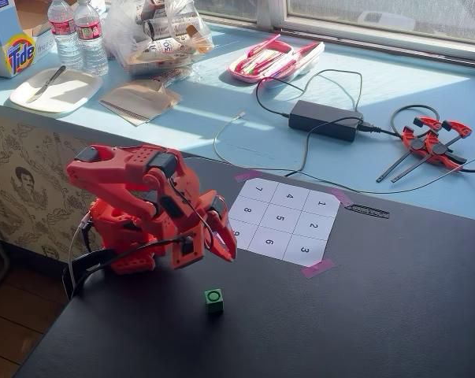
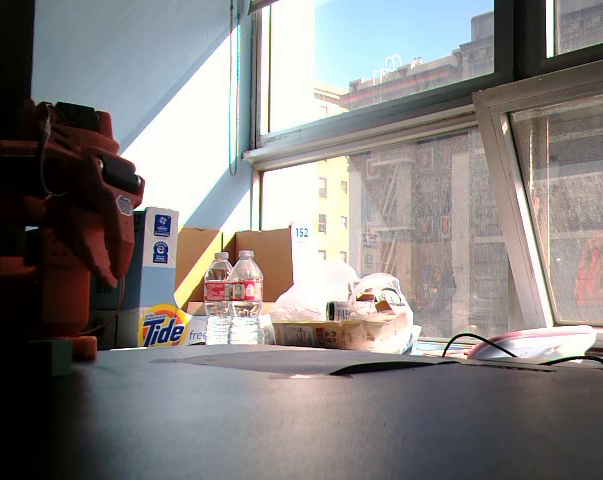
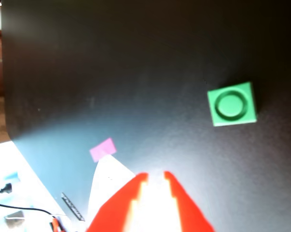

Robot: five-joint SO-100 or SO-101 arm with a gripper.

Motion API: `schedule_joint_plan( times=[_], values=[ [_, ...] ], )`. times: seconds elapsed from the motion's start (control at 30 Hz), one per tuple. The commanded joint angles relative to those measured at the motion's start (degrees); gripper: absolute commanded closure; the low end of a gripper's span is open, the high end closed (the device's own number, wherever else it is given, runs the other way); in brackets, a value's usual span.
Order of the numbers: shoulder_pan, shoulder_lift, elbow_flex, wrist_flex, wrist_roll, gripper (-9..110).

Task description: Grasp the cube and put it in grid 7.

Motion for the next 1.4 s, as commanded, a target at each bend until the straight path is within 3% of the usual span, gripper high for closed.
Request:
schedule_joint_plan(
  times=[0.0, 0.1, 0.2, 0.3, 0.5, 0.9, 1.0, 1.13, 1.37],
  values=[
    [3.60, -4.92, -13.10, 6.42, -10.81, 91],
    [6.68, -10.72, -18.02, 10.28, -17.58, 90],
    [9.76, -18.02, -18.11, 11.43, -27.33, 79],
    [13.27, -24.70, -17.75, 9.67, -32.78, 78],
    [18.54, -31.82, -15.64, 3.08, -43.68, 65],
    [21.09, -38.50, -5.36, -12.13, -46.23, 64],
    [21.18, -38.58, -1.32, -17.67, -45.97, 67],
    [20.74, -35.86, 3.43, -23.91, -43.77, 90],
    [15.91, -31.29, 1.58, -22.50, -41.40, 101]
  ],
)
